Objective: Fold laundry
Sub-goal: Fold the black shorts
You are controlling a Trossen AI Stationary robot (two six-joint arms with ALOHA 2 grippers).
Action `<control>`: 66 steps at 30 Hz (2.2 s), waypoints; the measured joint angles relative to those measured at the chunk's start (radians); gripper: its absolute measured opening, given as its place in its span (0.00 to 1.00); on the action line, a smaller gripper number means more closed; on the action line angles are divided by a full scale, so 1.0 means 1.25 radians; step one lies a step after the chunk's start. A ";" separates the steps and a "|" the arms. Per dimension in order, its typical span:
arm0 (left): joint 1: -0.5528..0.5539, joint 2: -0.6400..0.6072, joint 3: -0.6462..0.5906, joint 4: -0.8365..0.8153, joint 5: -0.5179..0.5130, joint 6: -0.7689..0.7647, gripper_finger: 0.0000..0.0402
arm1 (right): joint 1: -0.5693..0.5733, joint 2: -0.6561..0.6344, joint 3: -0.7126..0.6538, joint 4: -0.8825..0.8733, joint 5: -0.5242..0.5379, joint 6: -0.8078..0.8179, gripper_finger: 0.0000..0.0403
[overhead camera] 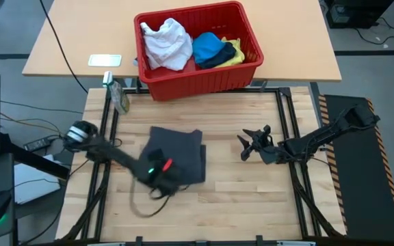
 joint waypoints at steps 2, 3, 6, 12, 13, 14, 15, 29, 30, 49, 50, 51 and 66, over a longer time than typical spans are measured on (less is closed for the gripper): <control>-0.071 -0.015 0.000 -0.059 -0.001 -0.105 0.41 | 0.011 0.000 0.000 0.020 0.003 -0.001 0.46; -0.109 -0.022 0.000 -0.082 -0.001 -0.158 0.41 | 0.014 0.000 0.000 0.028 0.003 -0.002 0.46; -0.204 -0.055 0.000 -0.142 -0.018 -0.302 0.41 | 0.018 0.000 0.000 0.071 0.004 -0.028 0.46; -0.245 -0.111 0.001 -0.169 -0.226 -0.437 0.41 | 0.006 0.000 0.000 0.216 0.001 -0.134 0.46; -0.234 -0.119 0.001 -0.171 -0.254 -0.435 0.41 | 0.005 -0.001 0.000 0.237 -0.001 -0.147 0.46; -0.217 -0.120 0.002 -0.169 -0.280 -0.432 0.41 | 0.003 -0.001 0.000 0.255 -0.003 -0.160 0.46; -0.196 -0.121 0.002 -0.169 -0.300 -0.431 0.41 | 0.003 -0.001 0.000 0.271 -0.004 -0.172 0.46; 0.180 -0.100 0.002 0.355 -0.089 0.287 0.30 | -0.057 0.012 0.000 0.279 -0.252 -0.185 0.43; 0.206 -0.092 0.003 0.396 -0.069 0.318 0.30 | -0.057 0.017 0.000 0.276 -0.251 -0.189 0.42; 0.232 -0.012 -0.269 0.538 0.000 0.088 0.29 | -0.068 0.126 0.000 0.276 -0.255 -0.116 0.33; 0.216 -0.031 -0.315 0.571 -0.011 0.045 0.29 | -0.067 0.128 0.000 0.275 -0.257 -0.113 0.33; 0.197 -0.049 -0.355 0.607 -0.024 0.003 0.29 | -0.068 0.130 0.000 0.276 -0.257 -0.111 0.33; -0.138 -0.204 -0.496 0.591 -0.036 -0.337 0.29 | -0.068 0.132 0.000 0.293 -0.278 -0.112 0.33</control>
